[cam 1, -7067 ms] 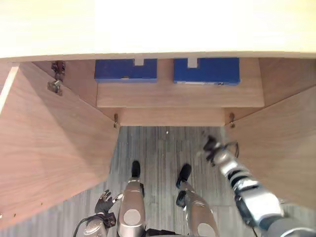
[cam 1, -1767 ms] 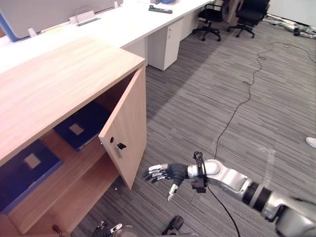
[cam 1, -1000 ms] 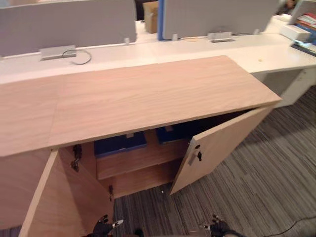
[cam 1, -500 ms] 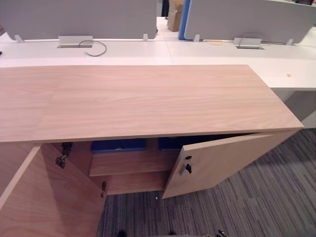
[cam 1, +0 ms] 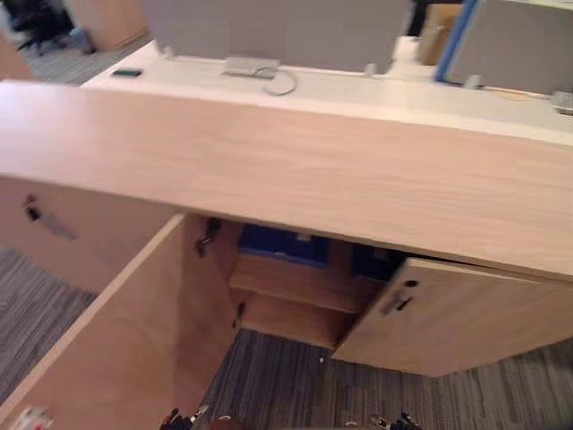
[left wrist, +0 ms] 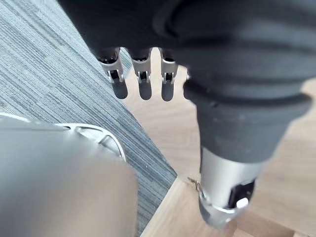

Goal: Walk over to the cabinet, pick up the folder, carry it to the office cabinet, place the folder inside the office cabinet, then close the office cabinet door

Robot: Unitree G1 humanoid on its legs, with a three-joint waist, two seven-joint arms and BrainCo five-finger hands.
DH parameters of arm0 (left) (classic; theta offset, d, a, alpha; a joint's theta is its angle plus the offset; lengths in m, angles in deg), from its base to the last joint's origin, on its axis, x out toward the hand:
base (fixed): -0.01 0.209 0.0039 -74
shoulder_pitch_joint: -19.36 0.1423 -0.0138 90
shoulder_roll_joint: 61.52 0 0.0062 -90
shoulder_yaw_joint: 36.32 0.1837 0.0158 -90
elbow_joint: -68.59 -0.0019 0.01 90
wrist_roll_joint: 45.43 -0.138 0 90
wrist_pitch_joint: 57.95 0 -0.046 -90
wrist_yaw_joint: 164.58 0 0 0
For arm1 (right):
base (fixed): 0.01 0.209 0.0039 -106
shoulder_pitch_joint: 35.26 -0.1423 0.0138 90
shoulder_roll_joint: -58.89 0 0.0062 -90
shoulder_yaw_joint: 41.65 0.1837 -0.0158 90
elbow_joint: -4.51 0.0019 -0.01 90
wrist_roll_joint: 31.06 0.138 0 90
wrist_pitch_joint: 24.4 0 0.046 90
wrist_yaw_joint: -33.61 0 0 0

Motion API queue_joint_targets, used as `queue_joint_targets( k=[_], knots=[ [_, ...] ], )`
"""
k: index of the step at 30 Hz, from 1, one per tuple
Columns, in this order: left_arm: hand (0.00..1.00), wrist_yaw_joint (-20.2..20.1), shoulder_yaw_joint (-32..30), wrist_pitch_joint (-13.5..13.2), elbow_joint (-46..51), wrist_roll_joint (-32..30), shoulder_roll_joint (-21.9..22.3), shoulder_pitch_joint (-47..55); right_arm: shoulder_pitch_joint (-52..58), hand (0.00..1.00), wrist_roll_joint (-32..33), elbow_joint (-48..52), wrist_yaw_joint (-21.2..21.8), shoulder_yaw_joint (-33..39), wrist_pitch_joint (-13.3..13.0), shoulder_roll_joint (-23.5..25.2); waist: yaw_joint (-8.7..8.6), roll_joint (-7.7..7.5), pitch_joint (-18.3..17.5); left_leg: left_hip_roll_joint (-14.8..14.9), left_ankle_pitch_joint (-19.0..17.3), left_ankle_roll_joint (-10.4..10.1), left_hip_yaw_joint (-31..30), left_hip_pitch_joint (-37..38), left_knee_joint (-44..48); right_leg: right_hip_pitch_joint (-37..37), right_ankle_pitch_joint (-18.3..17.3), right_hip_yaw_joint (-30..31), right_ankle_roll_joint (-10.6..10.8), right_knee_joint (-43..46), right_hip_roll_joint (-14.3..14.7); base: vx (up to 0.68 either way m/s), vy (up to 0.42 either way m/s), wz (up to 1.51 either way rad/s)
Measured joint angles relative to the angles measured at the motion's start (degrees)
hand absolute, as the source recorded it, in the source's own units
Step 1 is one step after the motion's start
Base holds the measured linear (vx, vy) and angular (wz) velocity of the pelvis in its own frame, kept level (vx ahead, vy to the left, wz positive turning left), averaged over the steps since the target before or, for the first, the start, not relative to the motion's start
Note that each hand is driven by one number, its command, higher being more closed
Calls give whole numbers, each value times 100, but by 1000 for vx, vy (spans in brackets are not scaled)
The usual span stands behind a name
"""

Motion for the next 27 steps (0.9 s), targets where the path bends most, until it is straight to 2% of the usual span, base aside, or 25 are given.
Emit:
queue_joint_targets(
  k=[1,4,6,15,17,18,19,21,22,24,25,27],
  knots=[
    [0,1,50,49,-10,-126,-23,5,0,0,38,0,-6,92,11,20,-7,-26,-18,-304,223,106,-174,14,-376,26,31,-88,-14,-104,-111,-14,175,113],
    [0,1,205,71,-11,-223,-12,60,-67,0,166,8,-29,151,13,61,33,-2,-12,-767,696,223,-512,188,-1183,145,180,-397,36,-240,-295,-7,154,87],
    [0,-3,347,81,-22,-256,-3,123,-115,0,163,23,-31,152,13,61,46,74,-4,-1060,1317,234,-785,599,-2306,266,258,-678,66,-348,-322,8,84,76],
    [0,-61,499,82,-175,-600,-106,29,-271,0,157,32,-41,106,20,44,41,87,220,-1316,1427,347,-1521,580,-2395,697,245,-1412,44,-353,-417,-23,16,42],
    [0,-62,582,73,-224,-700,-127,1,-276,0,164,37,-37,98,18,0,-60,148,289,-1357,1335,442,-1823,567,-2392,636,183,-1106,-56,267,-592,-21,46,65],
    [0,-62,653,74,-241,-731,-153,11,-277,0,172,67,-32,92,16,-14,-112,118,323,-1361,1332,447,-1941,608,-2391,469,173,-567,-206,675,-648,-4,76,73],
    [0,-61,707,72,-263,-753,-221,9,-273,0,164,89,-29,37,15,-28,-109,180,337,-1320,1368,445,-2083,621,-2386,203,46,298,-271,1043,-581,11,83,66],
    [0,-59,679,77,-327,-810,-243,13,-259,0,165,106,-15,-110,16,-13,-88,98,345,-1271,1417,397,-2272,611,-2384,150,-162,979,-139,801,-294,23,6,57],
    [0,-61,538,84,-339,-808,-235,54,-260,0,165,99,8,-128,14,20,-60,67,343,-1243,1435,362,-2367,609,-2383,190,-157,987,-129,362,-100,27,-84,43],
    [0,-63,374,88,-336,-770,-187,88,-260,0,167,45,19,-119,10,49,-29,15,337,-1278,1445,314,-2388,612,-2385,187,-61,986,-166,-87,60,25,-145,18],
    [0,-64,247,93,-347,-587,-127,104,-260,0,165,-3,28,-81,2,13,-21,13,304,-1283,1457,283,-2383,613,-2390,239,-55,966,15,-203,71,20,-154,4],
    [0,-65,72,92,-354,-321,-16,152,-260,0,164,-11,32,-48,7,-16,13,43,289,-1181,1440,186,-2336,598,-2391,237,-32,959,61,-344,158,9,-148,-11]
  ],
)
